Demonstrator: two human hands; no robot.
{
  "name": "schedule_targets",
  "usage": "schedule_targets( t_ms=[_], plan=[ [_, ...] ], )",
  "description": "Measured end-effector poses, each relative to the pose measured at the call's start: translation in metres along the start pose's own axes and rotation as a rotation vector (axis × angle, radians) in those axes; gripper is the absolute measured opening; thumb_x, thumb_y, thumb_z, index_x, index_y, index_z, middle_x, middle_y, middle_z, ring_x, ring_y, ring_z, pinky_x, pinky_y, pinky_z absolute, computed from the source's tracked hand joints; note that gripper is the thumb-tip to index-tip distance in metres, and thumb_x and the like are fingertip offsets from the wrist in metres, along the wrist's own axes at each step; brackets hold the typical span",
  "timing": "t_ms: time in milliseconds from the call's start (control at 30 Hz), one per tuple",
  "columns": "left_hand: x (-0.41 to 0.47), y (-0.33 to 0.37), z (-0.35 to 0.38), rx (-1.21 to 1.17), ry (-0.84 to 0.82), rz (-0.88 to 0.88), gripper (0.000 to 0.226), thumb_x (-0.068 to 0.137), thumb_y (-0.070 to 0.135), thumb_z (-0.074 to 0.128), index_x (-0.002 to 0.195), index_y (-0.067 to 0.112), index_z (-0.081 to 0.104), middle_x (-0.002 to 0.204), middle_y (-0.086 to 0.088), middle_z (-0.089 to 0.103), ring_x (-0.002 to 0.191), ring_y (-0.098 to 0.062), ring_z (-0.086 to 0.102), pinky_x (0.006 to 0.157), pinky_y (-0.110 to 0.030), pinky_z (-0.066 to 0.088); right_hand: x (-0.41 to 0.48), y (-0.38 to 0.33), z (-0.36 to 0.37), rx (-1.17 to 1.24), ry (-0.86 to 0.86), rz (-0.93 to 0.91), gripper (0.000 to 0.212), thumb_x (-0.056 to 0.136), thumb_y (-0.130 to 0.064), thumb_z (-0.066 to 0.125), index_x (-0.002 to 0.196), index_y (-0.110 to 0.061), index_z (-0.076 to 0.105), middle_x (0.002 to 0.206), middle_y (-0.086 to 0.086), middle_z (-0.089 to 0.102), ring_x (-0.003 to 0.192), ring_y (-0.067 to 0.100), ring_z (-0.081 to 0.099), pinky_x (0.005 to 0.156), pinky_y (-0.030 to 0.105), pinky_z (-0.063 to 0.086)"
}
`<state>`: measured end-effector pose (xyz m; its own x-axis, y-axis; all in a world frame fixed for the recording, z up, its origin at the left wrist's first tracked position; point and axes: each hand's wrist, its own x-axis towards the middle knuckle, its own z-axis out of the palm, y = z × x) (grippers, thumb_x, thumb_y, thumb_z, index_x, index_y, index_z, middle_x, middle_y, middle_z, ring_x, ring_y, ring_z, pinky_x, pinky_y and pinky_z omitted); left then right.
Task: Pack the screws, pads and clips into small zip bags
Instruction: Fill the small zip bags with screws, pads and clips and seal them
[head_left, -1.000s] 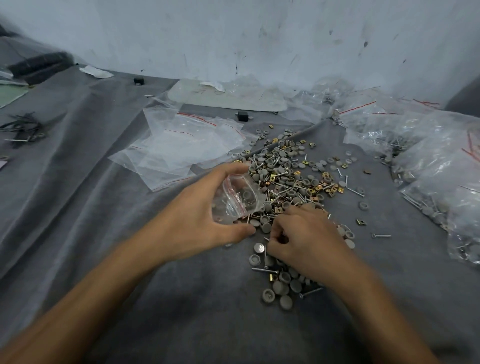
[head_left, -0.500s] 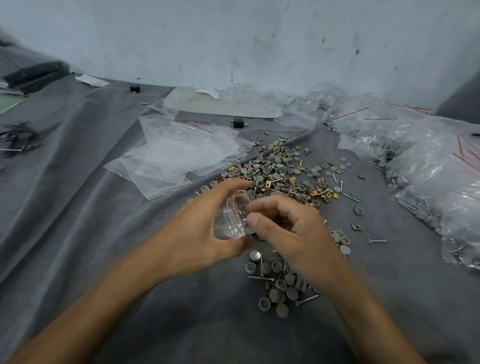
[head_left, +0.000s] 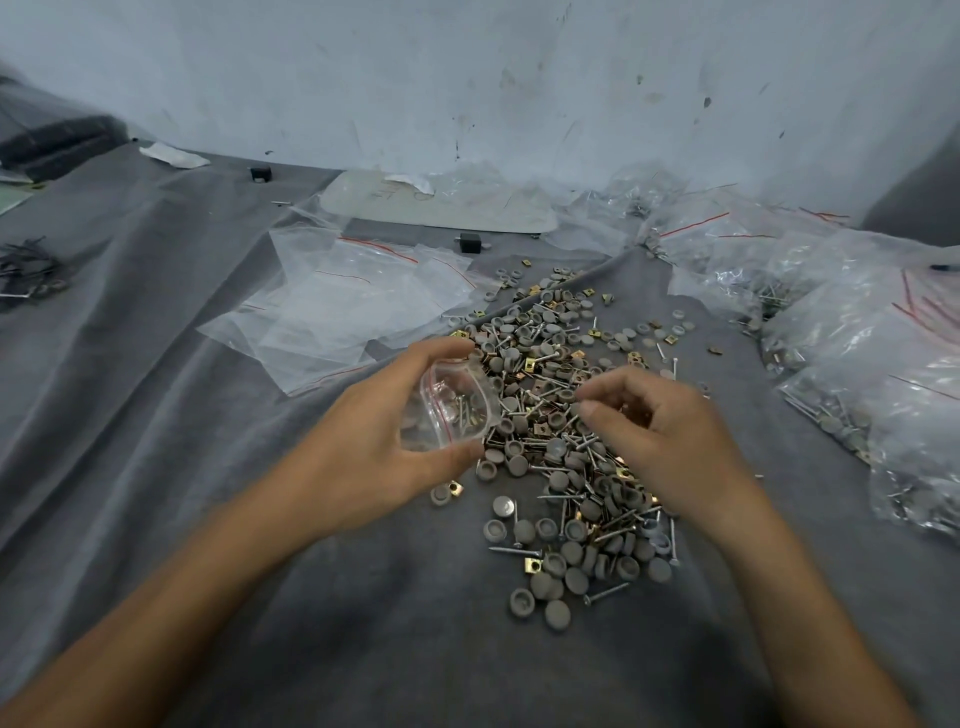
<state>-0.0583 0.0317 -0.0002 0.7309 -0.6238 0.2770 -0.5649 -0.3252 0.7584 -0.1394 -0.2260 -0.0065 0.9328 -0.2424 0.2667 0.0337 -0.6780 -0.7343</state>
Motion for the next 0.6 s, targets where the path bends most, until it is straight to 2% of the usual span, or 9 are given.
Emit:
schedule_targets(
  t_ms=[133, 200, 300, 433, 600],
  plan=[
    [0.000, 0.000, -0.002, 0.014, 0.000, -0.010, 0.074, 0.077, 0.046, 0.079, 0.141, 0.045, 0.043, 0.127, 0.033, 0.057, 0.121, 0.009, 0.055, 0.103, -0.033, 0.051, -0.001, 0.003, 0.009, -0.321, -0.111, -0.016, 0.003, 0.093, -0.034, 0.068, 0.094, -0.036, 0.070, 0.092, -0.018, 0.060, 0.090, 0.001, 0.056, 0.078, 0.033, 0.048],
    [-0.001, 0.001, -0.003, 0.022, 0.001, -0.008, 0.074, 0.076, 0.049, 0.078, 0.140, 0.046, 0.042, 0.126, 0.036, 0.055, 0.120, 0.009, 0.055, 0.105, -0.035, 0.050, 0.000, 0.006, 0.010, -0.428, -0.110, 0.030, 0.010, 0.097, -0.032, 0.062, 0.102, -0.037, 0.068, 0.101, -0.017, 0.057, 0.102, 0.010, 0.054, 0.087, 0.038, 0.050],
    [-0.002, 0.002, -0.004, 0.033, 0.002, -0.015, 0.074, 0.077, 0.048, 0.078, 0.140, 0.049, 0.041, 0.127, 0.037, 0.053, 0.119, 0.009, 0.055, 0.107, -0.038, 0.048, 0.004, 0.010, 0.008, -0.554, -0.188, 0.084, 0.023, 0.100, -0.032, 0.057, 0.120, -0.038, 0.065, 0.114, -0.014, 0.054, 0.115, 0.014, 0.047, 0.095, 0.040, 0.047],
    [-0.002, 0.002, -0.005, 0.044, -0.001, -0.025, 0.074, 0.077, 0.047, 0.079, 0.140, 0.050, 0.040, 0.127, 0.035, 0.056, 0.121, 0.008, 0.054, 0.109, -0.039, 0.046, 0.009, 0.007, 0.009, -0.589, -0.289, 0.093, 0.030, 0.099, -0.040, 0.056, 0.129, -0.041, 0.058, 0.120, -0.011, 0.052, 0.119, 0.015, 0.043, 0.096, 0.040, 0.044],
    [-0.002, 0.002, -0.005, 0.054, -0.002, -0.028, 0.074, 0.078, 0.045, 0.080, 0.140, 0.051, 0.039, 0.128, 0.038, 0.053, 0.122, 0.009, 0.053, 0.110, -0.040, 0.045, 0.010, 0.006, 0.018, -0.609, -0.274, 0.005, 0.019, 0.099, -0.038, 0.059, 0.118, -0.032, 0.060, 0.114, -0.009, 0.052, 0.112, 0.018, 0.044, 0.088, 0.036, 0.042]
  ],
)
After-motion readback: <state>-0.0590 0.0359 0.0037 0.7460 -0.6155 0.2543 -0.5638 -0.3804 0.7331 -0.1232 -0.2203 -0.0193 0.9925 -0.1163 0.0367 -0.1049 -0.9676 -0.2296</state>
